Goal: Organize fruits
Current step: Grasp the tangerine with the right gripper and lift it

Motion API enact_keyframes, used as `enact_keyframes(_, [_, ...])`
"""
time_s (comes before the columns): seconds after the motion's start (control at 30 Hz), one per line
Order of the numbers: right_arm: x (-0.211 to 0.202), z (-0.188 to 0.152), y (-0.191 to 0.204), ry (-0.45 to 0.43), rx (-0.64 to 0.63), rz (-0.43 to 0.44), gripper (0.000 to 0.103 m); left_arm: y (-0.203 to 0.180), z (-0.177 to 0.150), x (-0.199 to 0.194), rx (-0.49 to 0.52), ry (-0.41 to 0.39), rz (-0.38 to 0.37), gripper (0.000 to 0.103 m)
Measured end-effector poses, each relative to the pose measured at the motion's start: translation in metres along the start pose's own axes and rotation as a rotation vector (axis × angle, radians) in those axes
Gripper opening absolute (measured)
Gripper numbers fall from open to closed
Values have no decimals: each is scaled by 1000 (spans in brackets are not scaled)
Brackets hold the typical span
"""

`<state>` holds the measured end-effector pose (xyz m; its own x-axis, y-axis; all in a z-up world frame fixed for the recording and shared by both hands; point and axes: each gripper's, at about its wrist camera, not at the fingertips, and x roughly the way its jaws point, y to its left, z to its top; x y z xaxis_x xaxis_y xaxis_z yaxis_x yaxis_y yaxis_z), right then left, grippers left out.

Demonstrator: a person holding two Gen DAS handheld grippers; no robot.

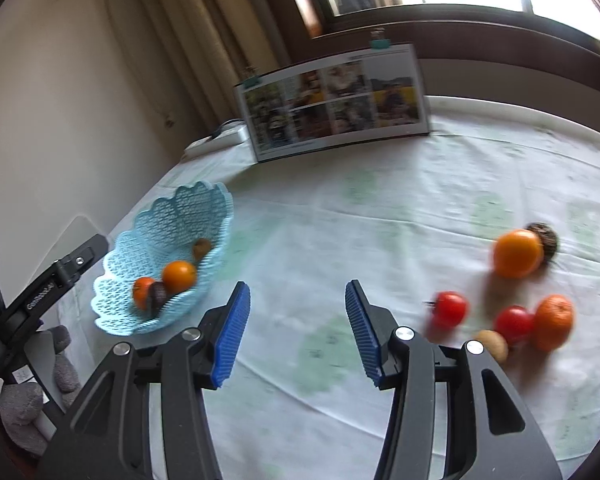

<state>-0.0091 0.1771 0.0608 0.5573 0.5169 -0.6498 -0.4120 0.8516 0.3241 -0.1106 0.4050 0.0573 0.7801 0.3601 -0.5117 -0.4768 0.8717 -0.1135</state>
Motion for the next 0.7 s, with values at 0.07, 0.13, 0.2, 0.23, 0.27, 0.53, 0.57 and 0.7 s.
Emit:
enact_keyframes(0.07, [-4, 0, -12, -5, 19, -21, 51, -9, -1, 0, 15, 3, -12, 100])
enact_keyframes(0.13, [-10, -2, -29, -12, 46, -50, 51, -17, -2, 1, 32, 6, -24, 100])
enact_keyframes(0.2, [-14, -3, -42, -18, 66, -70, 51, -24, -3, 1, 47, 9, -33, 100])
enact_keyframes(0.23, [-18, -4, -50, -23, 78, -85, 51, -29, -4, 2, 57, 13, -40, 100])
enact_keyframes(0.27, [-20, -4, -56, -25, 88, -95, 51, -33, -5, 2, 65, 15, -45, 100])
enact_keyframes(0.53, [-41, -9, -108, -50, 165, -181, 51, -62, -9, 2, 112, 24, -87, 100])
enact_keyframes(0.57, [-43, -10, -113, -52, 172, -189, 51, -67, -10, 2, 121, 25, -93, 100])
enact_keyframes(0.7, [-50, -10, -131, -65, 195, -225, 51, -80, -11, 0, 148, 25, -110, 100])
